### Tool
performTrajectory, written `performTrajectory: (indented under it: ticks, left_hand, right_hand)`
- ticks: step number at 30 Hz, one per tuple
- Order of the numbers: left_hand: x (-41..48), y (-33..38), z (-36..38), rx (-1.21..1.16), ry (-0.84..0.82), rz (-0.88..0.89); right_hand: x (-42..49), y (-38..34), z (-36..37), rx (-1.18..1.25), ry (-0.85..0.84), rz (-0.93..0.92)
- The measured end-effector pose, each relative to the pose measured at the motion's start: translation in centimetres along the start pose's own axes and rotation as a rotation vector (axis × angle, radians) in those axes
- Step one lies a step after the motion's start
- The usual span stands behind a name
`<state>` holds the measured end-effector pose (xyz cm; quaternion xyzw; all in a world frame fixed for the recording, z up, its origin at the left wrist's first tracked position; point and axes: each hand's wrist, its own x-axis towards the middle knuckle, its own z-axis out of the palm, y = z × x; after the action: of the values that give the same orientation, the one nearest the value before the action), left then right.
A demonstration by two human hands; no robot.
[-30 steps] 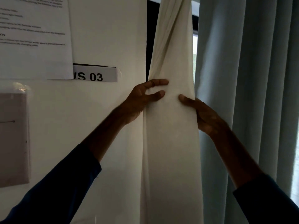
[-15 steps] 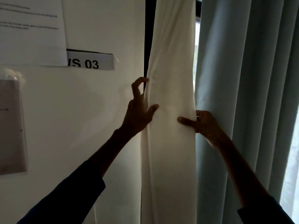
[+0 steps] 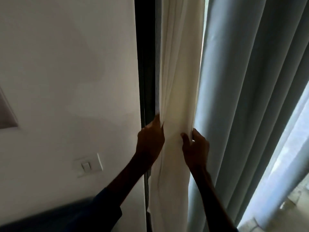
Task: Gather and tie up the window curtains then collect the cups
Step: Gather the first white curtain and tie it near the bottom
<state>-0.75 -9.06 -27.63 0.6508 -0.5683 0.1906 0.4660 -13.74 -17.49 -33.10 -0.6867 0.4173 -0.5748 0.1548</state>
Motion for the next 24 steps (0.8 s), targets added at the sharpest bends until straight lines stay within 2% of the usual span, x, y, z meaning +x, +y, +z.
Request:
performTrajectory:
  ticks: [4, 9, 12, 22, 24]
  left_hand:
    - [-3.7, 0.5, 1.9, 0.023, -0.069, -0.012]
    - [-7.4, 1.0, 3.7, 0.074, -0.252, 0.001]
    - [-7.9, 0.8, 4.1, 0.054, -0.386, -0.068]
    - [-10.4, 0.0, 3.9, -0.046, -0.591, -0.264]
    - [-10.9, -0.5, 4.2, -0.016, -0.586, -0.223]
  right_hand:
    - [-3.4, 1.0, -0.1, -0.110, 0.063, 0.036]
    - [-7.5, 0.4, -0.1, -0.063, -0.043, -0.070]
    - [-8.8, 0.3, -0.1, -0.058, -0.046, -0.103]
    - [-12.4, 1.3, 0.5, -0.059, -0.173, -0.036]
    - [-13.5, 1.2, 0.7, -0.089, -0.220, -0.036]
